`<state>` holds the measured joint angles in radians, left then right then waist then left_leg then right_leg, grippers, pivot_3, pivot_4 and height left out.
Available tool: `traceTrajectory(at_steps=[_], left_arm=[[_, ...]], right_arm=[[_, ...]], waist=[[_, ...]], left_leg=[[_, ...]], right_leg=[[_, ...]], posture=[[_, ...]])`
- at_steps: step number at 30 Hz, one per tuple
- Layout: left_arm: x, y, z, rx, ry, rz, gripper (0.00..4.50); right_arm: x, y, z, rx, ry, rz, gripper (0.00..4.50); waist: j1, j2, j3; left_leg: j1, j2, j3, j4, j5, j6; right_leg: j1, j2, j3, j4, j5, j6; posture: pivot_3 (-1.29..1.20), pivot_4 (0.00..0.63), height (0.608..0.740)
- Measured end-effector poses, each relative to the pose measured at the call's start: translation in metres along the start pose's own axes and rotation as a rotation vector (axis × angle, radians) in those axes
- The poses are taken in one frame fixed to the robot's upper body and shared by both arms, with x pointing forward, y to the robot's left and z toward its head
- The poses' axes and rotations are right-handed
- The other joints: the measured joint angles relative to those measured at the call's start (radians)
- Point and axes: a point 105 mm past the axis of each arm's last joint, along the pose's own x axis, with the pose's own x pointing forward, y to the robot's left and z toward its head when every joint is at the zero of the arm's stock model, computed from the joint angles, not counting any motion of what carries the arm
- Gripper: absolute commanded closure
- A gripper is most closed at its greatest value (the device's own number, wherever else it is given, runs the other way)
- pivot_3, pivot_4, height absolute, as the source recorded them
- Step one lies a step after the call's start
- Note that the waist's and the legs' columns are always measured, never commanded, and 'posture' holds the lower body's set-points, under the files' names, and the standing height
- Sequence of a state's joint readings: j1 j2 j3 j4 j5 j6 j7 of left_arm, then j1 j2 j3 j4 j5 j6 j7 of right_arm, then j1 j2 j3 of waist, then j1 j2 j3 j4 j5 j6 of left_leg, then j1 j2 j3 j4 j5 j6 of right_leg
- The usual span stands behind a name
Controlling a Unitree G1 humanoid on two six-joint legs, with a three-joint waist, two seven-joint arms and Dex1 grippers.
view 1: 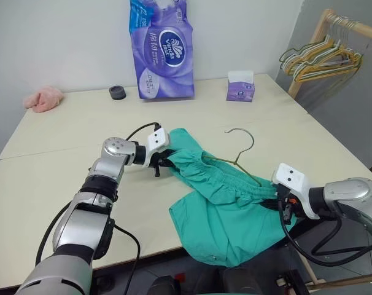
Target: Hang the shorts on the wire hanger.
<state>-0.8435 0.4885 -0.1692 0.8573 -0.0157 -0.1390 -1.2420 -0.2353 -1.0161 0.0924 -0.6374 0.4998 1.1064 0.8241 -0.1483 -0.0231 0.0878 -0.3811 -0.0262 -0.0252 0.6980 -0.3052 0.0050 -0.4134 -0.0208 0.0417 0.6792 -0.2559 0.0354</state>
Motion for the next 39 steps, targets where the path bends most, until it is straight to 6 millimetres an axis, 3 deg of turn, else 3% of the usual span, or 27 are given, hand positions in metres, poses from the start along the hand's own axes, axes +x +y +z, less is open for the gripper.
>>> traceTrajectory(at_steps=[2,9,13,15,19,22,28,31,34,36,39], left_arm=[[-0.001,0.005,-0.002,0.020,0.003,0.057,1.50],[-0.018,0.024,0.014,-0.008,-0.112,0.227,1.50],[-0.014,-0.001,0.026,-0.066,-0.186,0.177,1.50],[-0.002,-0.023,0.036,-0.092,-0.212,0.111,1.50],[0.022,-0.055,0.083,-0.106,-0.326,-0.011,1.50],[0.040,-0.081,0.123,-0.074,-0.409,-0.125,1.50],[0.062,-0.099,0.156,-0.073,-0.475,-0.204,1.50],[0.069,-0.107,0.174,-0.054,-0.516,-0.235,1.50],[0.074,-0.115,0.214,-0.029,-0.622,-0.294,1.50],[0.071,-0.118,0.229,0.011,-0.659,-0.323,1.50],[0.069,-0.113,0.236,0.065,-0.683,-0.305,1.50]], right_arm=[[-0.001,0.000,0.001,0.018,-0.015,0.000,4.50],[-0.008,0.000,-0.004,0.206,-0.092,-0.045,4.50],[-0.016,0.002,-0.027,0.436,-0.107,-0.122,4.50],[-0.023,0.000,-0.035,0.553,-0.131,-0.185,4.50],[-0.037,-0.004,-0.050,0.703,-0.208,-0.326,4.50],[-0.057,-0.014,-0.063,0.774,-0.244,-0.475,4.50],[-0.107,-0.037,-0.088,0.867,-0.208,-0.679,4.50],[-0.128,-0.050,-0.089,0.904,-0.221,-0.753,4.50],[-0.165,-0.075,-0.086,0.946,-0.260,-0.898,4.50],[-0.179,-0.080,-0.083,0.952,-0.268,-0.951,4.50],[-0.196,-0.087,-0.086,0.986,-0.237,-1.010,4.50]], waist=[[0.001,0.000,0.000],[0.004,-0.001,0.000],[0.004,0.000,0.001],[0.005,0.000,0.001],[0.007,0.002,0.005],[-0.008,0.010,0.014],[-0.067,0.017,0.029],[-0.099,0.016,0.040],[-0.117,0.015,0.053],[-0.126,0.016,0.053],[-0.136,0.017,0.055]], left_leg=[[0.000,0.000,0.000,0.000,0.000,0.000],[0.000,0.000,0.000,0.000,0.000,0.000],[0.000,0.000,0.000,0.000,0.000,0.000],[0.000,0.000,0.000,0.000,0.000,0.000],[0.001,0.000,0.000,0.000,0.000,0.000],[0.002,-0.001,0.002,0.000,-0.001,0.001],[0.002,-0.001,0.004,-0.002,-0.002,0.003],[0.001,-0.001,0.006,-0.002,-0.003,0.005],[0.000,-0.002,0.010,-0.003,-0.004,0.008],[0.000,-0.001,0.011,-0.005,-0.005,0.009],[0.001,0.001,0.016,-0.006,-0.006,0.010]], right_leg=[[0.000,0.000,0.000,0.000,0.000,0.000],[0.000,0.000,0.000,0.000,0.000,0.000],[0.000,-0.001,0.001,0.001,0.000,0.000],[0.001,-0.001,0.001,0.001,0.000,0.000],[0.002,0.000,0.001,0.000,0.000,0.000],[0.004,0.000,0.003,-0.001,0.000,0.002],[0.008,0.007,0.005,-0.004,-0.005,0.007],[0.008,0.009,0.007,-0.006,-0.005,0.008],[0.008,0.009,0.012,-0.013,-0.005,0.011],[0.009,0.011,0.013,-0.017,-0.004,0.012],[0.009,0.013,0.019,-0.019,-0.004,0.013]], posture=[[-0.26,0.045,0.740],[-0.28,0.085,0.740],[-0.30,0.107,0.740],[-0.31,0.115,0.740],[-0.37,0.142,0.740],[-0.40,0.151,0.740],[-0.44,0.167,0.740],[-0.45,0.170,0.740],[-0.45,0.173,0.740],[-0.45,0.176,0.740],[-0.45,0.182,0.740]])
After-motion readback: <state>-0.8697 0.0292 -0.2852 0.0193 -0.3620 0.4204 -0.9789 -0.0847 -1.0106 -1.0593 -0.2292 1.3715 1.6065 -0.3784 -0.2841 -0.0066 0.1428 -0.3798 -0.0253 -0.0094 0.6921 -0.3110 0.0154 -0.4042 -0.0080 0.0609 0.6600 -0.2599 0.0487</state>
